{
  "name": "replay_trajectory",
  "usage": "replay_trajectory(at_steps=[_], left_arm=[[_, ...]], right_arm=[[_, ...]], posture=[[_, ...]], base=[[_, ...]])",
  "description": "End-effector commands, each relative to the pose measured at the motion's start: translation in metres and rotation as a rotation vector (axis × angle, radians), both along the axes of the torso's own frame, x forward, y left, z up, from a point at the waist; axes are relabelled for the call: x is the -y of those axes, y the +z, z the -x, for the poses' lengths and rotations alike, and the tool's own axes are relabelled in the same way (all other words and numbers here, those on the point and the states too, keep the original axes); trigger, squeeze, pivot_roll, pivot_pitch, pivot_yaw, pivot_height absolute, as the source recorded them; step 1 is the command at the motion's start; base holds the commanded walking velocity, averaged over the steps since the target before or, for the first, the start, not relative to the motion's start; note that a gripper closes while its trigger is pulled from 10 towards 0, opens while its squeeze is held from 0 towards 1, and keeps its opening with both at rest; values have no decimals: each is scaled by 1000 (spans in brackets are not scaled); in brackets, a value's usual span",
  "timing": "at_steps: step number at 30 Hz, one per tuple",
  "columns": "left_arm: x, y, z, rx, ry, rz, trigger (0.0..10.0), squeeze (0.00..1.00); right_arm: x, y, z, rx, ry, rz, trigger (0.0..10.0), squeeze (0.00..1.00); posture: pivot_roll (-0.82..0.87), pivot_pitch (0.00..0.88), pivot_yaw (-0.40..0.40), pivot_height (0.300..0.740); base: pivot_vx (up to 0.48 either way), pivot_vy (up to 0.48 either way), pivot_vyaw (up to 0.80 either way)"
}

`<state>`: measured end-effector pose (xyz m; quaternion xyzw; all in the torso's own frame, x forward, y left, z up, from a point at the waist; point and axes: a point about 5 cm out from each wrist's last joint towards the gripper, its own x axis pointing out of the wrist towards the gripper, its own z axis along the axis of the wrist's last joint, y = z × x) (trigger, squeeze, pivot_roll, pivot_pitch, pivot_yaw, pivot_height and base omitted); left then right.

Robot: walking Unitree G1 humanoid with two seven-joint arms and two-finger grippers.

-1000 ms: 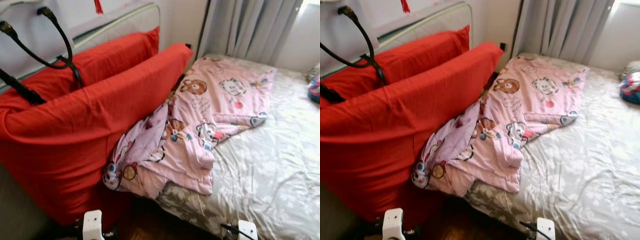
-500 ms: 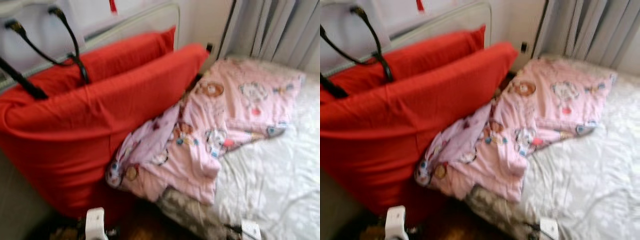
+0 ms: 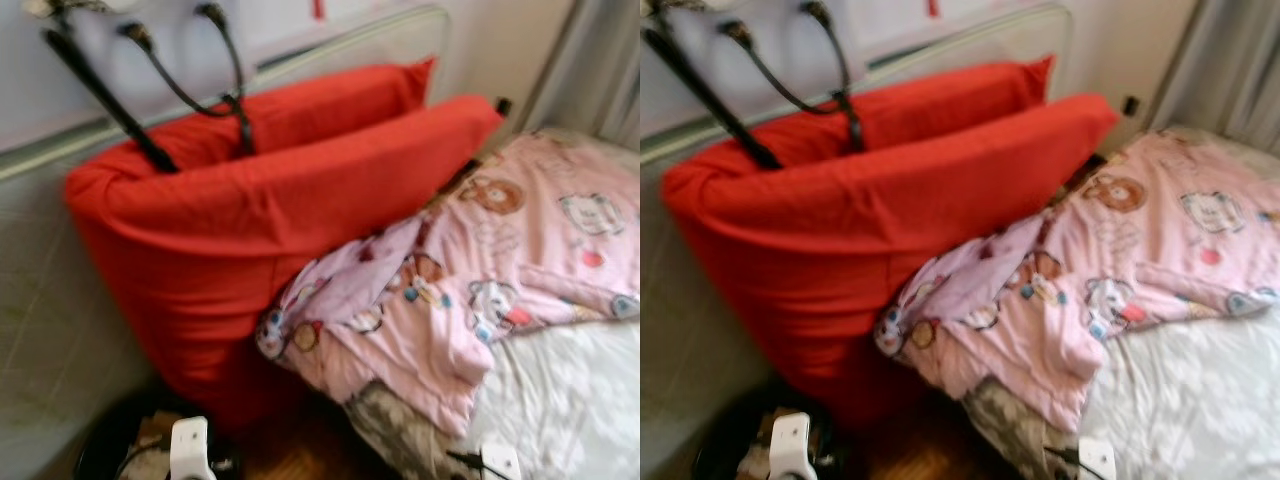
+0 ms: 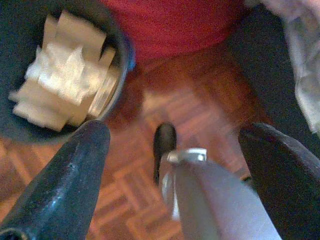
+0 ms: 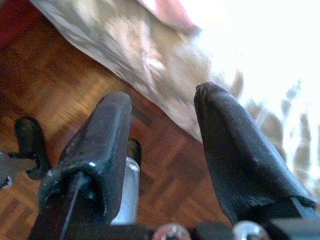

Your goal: Clean up the room

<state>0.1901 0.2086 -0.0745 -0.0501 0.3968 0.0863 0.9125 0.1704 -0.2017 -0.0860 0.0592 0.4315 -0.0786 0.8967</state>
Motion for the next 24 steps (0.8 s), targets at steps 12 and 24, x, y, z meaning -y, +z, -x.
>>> replay_trajectory(at_steps=[12, 24], left_arm=[[1, -1, 1, -8, -7, 5, 10000, 0], [1, -2, 3, -19, -10, 9, 10000, 0]], right_arm=[[0, -4, 8, -18, -21, -20, 10000, 0], [-1, -4, 9, -21, -23, -27, 10000, 0]], posture=[[-88, 86, -36, 740], [-91, 76, -30, 740]], base=[[0, 0, 0], [238, 0, 0]])
